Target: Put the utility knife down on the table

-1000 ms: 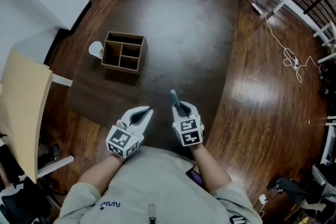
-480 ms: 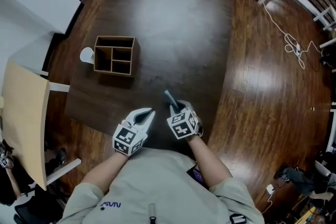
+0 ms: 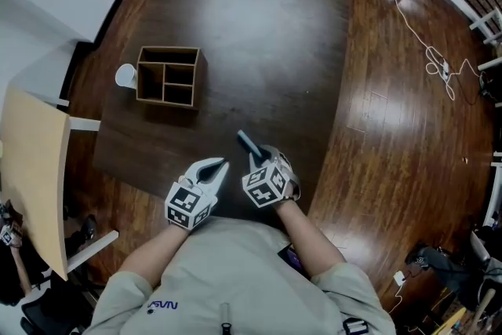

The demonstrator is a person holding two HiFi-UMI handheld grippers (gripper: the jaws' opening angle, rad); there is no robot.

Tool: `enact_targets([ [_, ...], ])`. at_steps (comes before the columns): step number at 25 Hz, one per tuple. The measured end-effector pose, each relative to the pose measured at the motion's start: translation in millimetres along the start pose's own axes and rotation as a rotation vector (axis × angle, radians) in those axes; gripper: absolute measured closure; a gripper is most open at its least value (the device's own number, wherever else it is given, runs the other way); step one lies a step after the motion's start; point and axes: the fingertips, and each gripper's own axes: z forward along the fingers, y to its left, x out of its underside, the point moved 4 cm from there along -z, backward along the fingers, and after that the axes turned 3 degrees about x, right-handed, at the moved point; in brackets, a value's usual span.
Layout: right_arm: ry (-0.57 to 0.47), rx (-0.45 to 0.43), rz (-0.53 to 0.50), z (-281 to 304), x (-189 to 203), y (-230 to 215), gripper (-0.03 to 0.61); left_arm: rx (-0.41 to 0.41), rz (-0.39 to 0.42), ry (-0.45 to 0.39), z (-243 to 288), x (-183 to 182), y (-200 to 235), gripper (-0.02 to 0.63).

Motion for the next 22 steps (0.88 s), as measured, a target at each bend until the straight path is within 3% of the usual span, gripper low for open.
enact_targets([
  [7,0.004,0.022,-0.021,0.1,1.2,-2.4,0.497,-0.008,-0.012,-0.020,-3.2,-1.6,-1.1,0.612],
  [22,-0.017,0.144,0.059,-24.6,16.6,-21.0,0.454,-0.007,-0.004,-0.085,-20.4,2.6,-8.3,0.612],
])
